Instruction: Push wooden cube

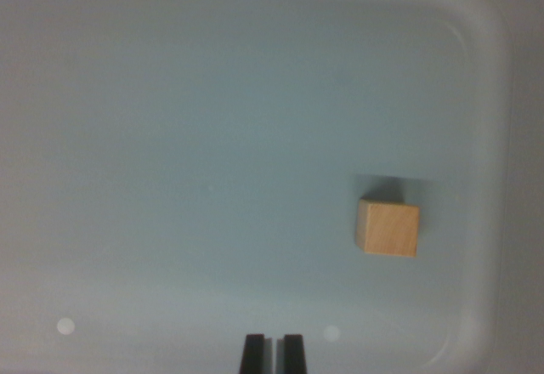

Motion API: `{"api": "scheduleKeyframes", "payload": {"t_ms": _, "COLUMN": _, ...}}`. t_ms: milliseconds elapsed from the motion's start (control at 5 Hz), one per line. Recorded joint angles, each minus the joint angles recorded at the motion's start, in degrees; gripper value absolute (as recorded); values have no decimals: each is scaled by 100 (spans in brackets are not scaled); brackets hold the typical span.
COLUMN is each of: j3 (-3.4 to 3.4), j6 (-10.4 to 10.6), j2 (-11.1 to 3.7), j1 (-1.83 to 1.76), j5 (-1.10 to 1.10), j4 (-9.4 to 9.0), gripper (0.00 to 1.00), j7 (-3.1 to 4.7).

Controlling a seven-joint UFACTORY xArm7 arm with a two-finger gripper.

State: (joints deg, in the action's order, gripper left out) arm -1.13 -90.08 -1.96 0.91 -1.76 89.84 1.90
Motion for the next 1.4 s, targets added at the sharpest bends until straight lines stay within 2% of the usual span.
{"api": "scheduleKeyframes", "payload": {"t_ms": 800, "j3": 1, "j6": 5, "j2": -1, "j1": 1, "j5": 0, "j4": -5, "gripper": 0, "j7": 1}}
{"api": "scheduleKeyframes", "payload": {"t_ms": 1400, "j3": 18, "j6": 116, "j2": -12, "j1": 15, "j5": -2, "j4": -106, "gripper": 0, "j7": 21}}
